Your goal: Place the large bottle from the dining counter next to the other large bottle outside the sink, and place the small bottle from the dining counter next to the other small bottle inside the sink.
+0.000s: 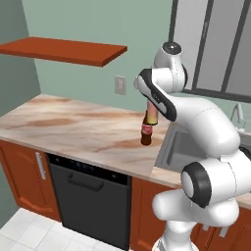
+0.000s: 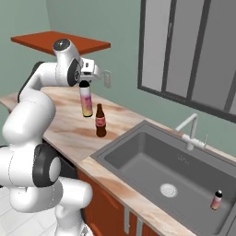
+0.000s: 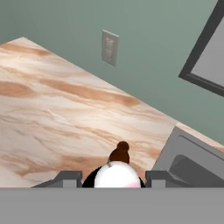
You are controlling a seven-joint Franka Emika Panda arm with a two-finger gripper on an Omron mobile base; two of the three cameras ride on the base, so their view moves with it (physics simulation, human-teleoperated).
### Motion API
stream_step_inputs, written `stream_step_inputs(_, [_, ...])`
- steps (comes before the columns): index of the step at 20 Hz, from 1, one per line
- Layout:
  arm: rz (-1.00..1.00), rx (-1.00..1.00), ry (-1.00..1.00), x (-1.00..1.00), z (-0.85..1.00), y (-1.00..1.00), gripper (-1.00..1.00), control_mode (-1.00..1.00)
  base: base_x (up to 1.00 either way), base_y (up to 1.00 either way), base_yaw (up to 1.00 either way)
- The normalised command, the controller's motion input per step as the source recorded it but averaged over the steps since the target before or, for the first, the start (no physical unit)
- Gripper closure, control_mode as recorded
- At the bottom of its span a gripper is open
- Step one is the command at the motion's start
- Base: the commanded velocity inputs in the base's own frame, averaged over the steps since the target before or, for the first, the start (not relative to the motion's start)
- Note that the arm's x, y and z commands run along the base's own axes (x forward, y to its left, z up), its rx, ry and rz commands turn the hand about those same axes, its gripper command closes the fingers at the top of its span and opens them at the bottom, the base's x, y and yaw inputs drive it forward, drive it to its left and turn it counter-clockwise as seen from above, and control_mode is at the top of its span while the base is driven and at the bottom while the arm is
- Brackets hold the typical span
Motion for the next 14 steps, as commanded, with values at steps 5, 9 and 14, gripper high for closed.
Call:
stream_step_inputs(5, [0.00, 0.00, 0.00, 0.00, 0.00, 0.00, 1.00, 1.00, 0.00, -0.37, -0.20])
stream_step_inputs(9, [0.00, 0.00, 0.00, 0.00, 0.00, 0.00, 1.00, 1.00, 0.00, -0.51, -0.17])
stream_step_inputs(14, [0.00, 0.00, 0.00, 0.00, 0.00, 0.00, 1.00, 1.00, -0.06, -0.60, -0.15])
